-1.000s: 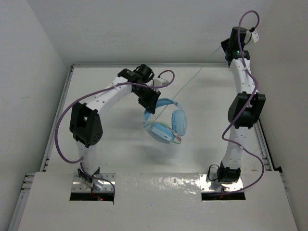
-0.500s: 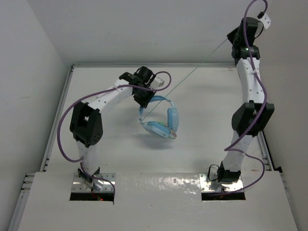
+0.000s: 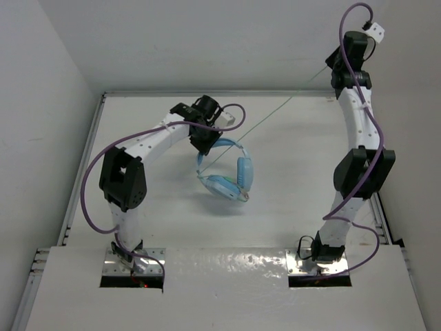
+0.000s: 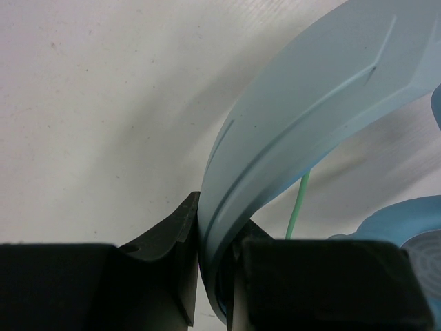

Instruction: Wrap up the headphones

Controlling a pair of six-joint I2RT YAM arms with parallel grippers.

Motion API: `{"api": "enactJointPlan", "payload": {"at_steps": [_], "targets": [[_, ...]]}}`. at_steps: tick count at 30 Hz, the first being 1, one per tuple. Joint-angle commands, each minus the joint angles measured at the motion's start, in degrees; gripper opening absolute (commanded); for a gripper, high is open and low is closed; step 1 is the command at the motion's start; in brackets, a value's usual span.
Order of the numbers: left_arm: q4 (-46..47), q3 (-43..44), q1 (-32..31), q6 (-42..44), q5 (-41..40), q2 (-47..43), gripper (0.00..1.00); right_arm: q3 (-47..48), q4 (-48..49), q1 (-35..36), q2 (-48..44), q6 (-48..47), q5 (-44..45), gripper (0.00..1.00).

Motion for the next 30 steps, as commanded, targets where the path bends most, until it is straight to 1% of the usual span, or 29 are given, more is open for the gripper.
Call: {"api": "enactJointPlan", "payload": {"at_steps": [1,6,8,11,12,14,20,27,30], "targets": [[-2.4,2.4,0.1,0.7,-1.0,-4.4,0.00,-1.3,5.2,-0.8,-4.6,-3.6,2.5,0.00],[-2.0,0.4,0.1,0.9,-2.0,-4.4,0.00,0.0,5.0,-0.8,-5.3,-5.5,3.5,0.00],[-1.8,0.7,0.1,0.7,-1.8,-4.9,0.00,0.4,4.2,-0.9,-5.3,-6.6,5.7,0.00],[-2.4,3.5,0.2,1.0,2.3,-5.9,0.00,-1.3,3.9,-0.8,-5.6,-8.8,6.6,0.00],[-3.4,4.6,0.2,1.1,5.2,-6.0,0.00,-1.9,4.0,-0.8,-5.7,-9.5,6.6,0.00],[-4.0,7.3,0.2,0.8,6.5,-5.8,0.00,-3.4,4.0,-0.8,-5.8,-9.5,5.9,0.00],[-5.1,6.5,0.0,1.9,4.8,-5.6,0.00,-2.8,4.2,-0.8,-5.7,-10.5,6.2,0.00],[-3.8,-0.1,0.1,3.1,-0.6,-5.7,0.00,-1.1,4.6,-0.9,-5.7,-11.4,7.3,0.00],[-2.9,-1.3,0.0,2.5,-3.1,-5.7,0.00,-0.7,4.7,-0.9,-6.1,-11.2,6.8,0.00]]}}
